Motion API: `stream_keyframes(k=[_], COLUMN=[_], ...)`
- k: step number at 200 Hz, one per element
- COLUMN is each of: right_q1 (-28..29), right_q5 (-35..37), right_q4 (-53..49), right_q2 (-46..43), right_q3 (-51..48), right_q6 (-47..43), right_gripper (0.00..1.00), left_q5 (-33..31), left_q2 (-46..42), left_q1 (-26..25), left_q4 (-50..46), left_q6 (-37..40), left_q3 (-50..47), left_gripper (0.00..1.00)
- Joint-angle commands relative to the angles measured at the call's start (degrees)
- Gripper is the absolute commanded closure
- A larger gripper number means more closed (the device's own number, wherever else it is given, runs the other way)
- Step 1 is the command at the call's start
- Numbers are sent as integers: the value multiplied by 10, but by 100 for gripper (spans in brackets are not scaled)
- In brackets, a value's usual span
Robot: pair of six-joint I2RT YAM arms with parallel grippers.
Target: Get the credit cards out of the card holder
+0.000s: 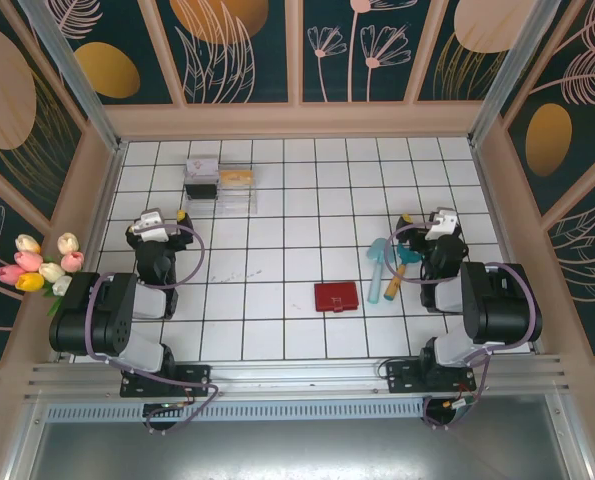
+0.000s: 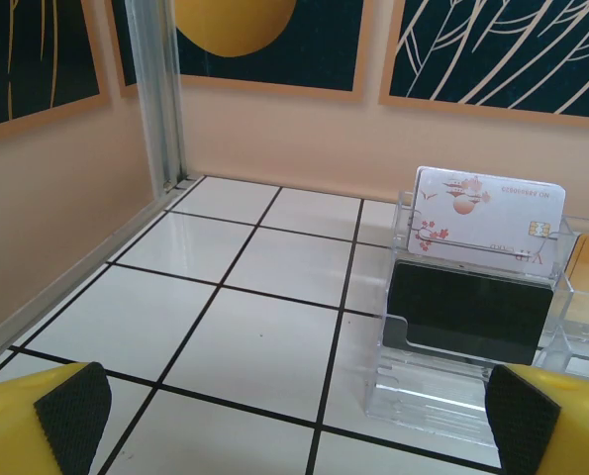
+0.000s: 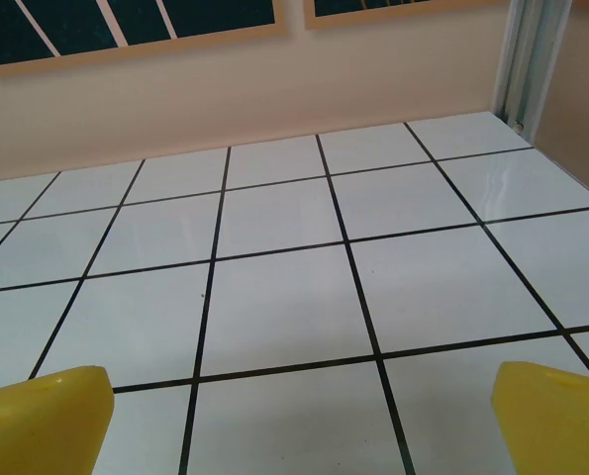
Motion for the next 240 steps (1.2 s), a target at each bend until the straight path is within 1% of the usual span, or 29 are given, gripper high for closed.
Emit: stream_keyframes(k=[1,157,168,178,203,223,231,240], right_q1=[-3,-2,5,18,47,68,78,86], right_q5=[-10,-17,-17,8,82,123,142,160], right_q4=[8,3,-37,-102,-234,-341,-395,-465], right_q2=[5,-2,-32,-71,-145,-195,-212,-227], right_q3=[10,10,18,35,72,104,123,150], right_q6=[4,0,-8,-19,-19,26,56,108], right_gripper=[1,1,1,1,1,1,1,1], left_q5=[7,5,-5,-12,-37,-28,-21,-11], left_q2=[4,1,-13,-35,-92,-130,-148,-167], left_q1=[4,4,4,4,4,4,4,3], left_q4=[4,6,-17,-49,-197,-304,-348,-398], left_q6=[7,8,2,1,-21,-68,-95,-126], left_q3=[6,5,10,17,63,101,117,136], left_gripper=[1,1,1,1,1,2,1,1])
